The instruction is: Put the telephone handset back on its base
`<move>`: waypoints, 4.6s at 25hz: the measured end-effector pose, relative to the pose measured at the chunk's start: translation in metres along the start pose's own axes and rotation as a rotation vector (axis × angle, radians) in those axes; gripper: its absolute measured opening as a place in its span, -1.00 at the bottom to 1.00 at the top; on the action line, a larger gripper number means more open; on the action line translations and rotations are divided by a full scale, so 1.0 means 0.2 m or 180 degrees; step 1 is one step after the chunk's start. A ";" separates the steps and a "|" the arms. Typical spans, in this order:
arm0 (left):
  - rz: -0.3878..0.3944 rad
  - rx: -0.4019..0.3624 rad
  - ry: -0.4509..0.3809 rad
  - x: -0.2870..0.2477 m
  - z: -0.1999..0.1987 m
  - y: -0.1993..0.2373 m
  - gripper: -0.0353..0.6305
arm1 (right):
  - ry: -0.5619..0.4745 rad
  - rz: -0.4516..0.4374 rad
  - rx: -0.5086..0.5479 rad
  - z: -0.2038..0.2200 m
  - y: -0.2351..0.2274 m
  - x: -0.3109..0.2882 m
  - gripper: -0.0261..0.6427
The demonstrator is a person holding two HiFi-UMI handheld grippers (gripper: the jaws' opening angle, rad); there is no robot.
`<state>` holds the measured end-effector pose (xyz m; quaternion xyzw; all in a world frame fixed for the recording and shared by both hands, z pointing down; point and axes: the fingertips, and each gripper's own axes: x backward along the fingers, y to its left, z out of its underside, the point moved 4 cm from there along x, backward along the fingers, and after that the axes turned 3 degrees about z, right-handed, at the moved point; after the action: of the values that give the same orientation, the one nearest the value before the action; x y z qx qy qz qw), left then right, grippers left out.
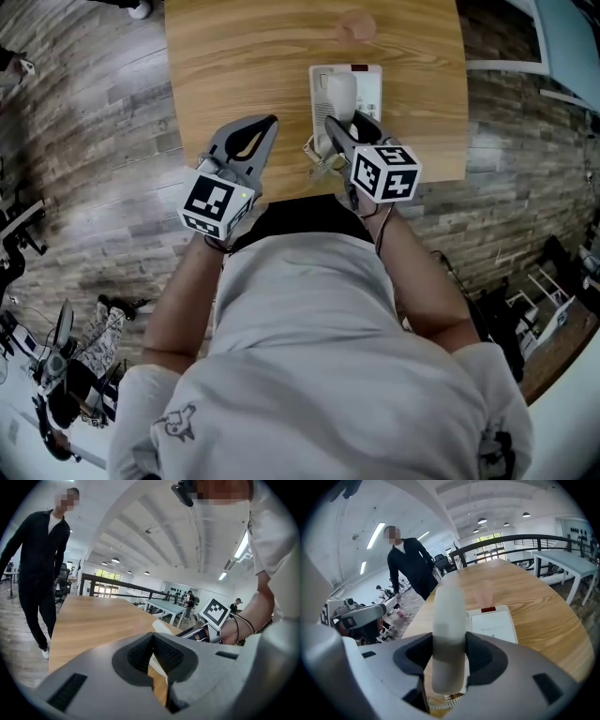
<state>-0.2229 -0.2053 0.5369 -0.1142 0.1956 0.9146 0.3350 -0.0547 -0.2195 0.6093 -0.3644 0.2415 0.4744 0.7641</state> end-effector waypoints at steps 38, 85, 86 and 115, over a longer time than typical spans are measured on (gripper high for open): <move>-0.0143 0.0067 0.0109 0.02 0.06 0.08 -0.88 | 0.0279 0.0585 0.0314 0.08 -0.01 -0.29 -0.15; -0.0558 -0.0725 -0.0834 0.56 -0.56 -1.07 -0.88 | -0.1934 -0.0629 0.1622 -0.16 0.33 1.46 -0.91; -0.0572 -0.0737 -0.0854 0.56 -0.56 -1.12 -0.88 | -0.1946 -0.0649 0.1638 -0.15 0.30 1.50 -0.91; -0.0226 -0.0875 -0.0865 1.17 -0.32 -1.55 -0.88 | -0.2198 -0.0736 0.1575 0.39 0.80 1.96 -0.91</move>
<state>-0.1885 0.1169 0.3123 -0.0412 0.0177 0.9273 0.3716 -0.0278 0.1023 0.3249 -0.0152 0.0359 0.4076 0.9123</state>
